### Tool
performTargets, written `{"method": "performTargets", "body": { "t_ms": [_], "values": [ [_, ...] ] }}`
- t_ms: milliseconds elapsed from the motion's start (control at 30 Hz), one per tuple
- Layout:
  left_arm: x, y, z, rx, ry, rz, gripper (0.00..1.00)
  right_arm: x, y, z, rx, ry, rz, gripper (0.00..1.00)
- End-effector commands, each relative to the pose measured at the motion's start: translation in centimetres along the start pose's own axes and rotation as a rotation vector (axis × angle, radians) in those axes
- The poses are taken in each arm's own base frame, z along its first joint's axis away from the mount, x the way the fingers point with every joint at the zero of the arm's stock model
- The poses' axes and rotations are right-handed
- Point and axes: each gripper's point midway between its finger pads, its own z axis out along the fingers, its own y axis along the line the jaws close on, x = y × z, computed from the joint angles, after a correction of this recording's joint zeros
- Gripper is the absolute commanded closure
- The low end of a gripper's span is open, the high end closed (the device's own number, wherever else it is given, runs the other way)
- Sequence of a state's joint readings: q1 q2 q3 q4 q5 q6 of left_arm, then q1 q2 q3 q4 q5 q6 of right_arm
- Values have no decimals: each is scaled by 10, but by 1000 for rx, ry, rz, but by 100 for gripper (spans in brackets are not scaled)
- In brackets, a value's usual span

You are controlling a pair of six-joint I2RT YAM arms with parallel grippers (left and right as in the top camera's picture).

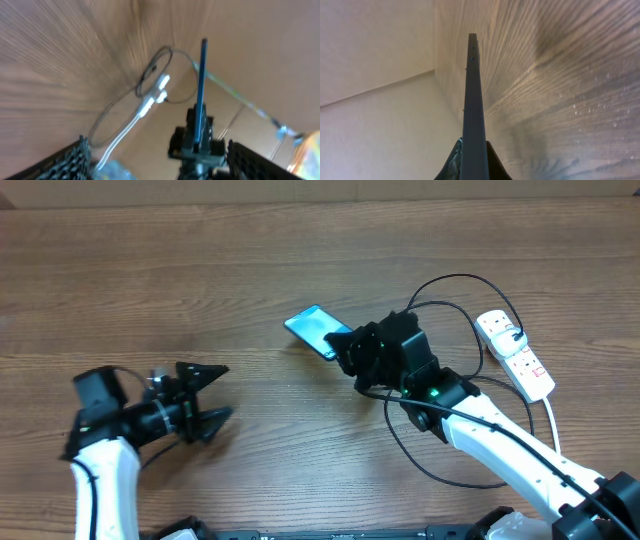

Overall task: Plug charger to phone and switch on socket
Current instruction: 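Hold the phone with the right gripper and retract the left arm, then grasp the phone with the left gripper and open the right gripper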

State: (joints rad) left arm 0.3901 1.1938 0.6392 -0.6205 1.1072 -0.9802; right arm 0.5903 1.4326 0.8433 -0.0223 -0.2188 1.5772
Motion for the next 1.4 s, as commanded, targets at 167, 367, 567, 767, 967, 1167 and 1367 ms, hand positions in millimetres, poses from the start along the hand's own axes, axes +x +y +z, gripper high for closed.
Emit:
{"method": "performTargets", "body": {
  "t_ms": [167, 367, 567, 767, 967, 1167, 1367],
  "values": [
    [19, -46, 50, 48, 32, -133, 12, 28, 14, 0, -38, 38, 27, 96],
    [33, -68, 76, 95, -24, -51, 12, 44, 19, -1, -49, 122, 75, 96],
    [45, -62, 91, 66, -32, -38, 20, 59, 34, -4, -108, 205, 57, 96],
    [43, -62, 91, 68, -42, -63, 42, 73, 31, -8, -85, 294, 84, 96],
    [40, -63, 90, 72, -60, -63, 63, 78, 30, -9, -76, 323, 101, 96],
    [37, -63, 90, 76, -78, -69, 78, 81, 30, -10, -60, 346, 168, 96],
    [33, -64, 90, 82, -100, -102, 96, 81, 30, -10, -60, 346, 168, 74]
  ]
}}
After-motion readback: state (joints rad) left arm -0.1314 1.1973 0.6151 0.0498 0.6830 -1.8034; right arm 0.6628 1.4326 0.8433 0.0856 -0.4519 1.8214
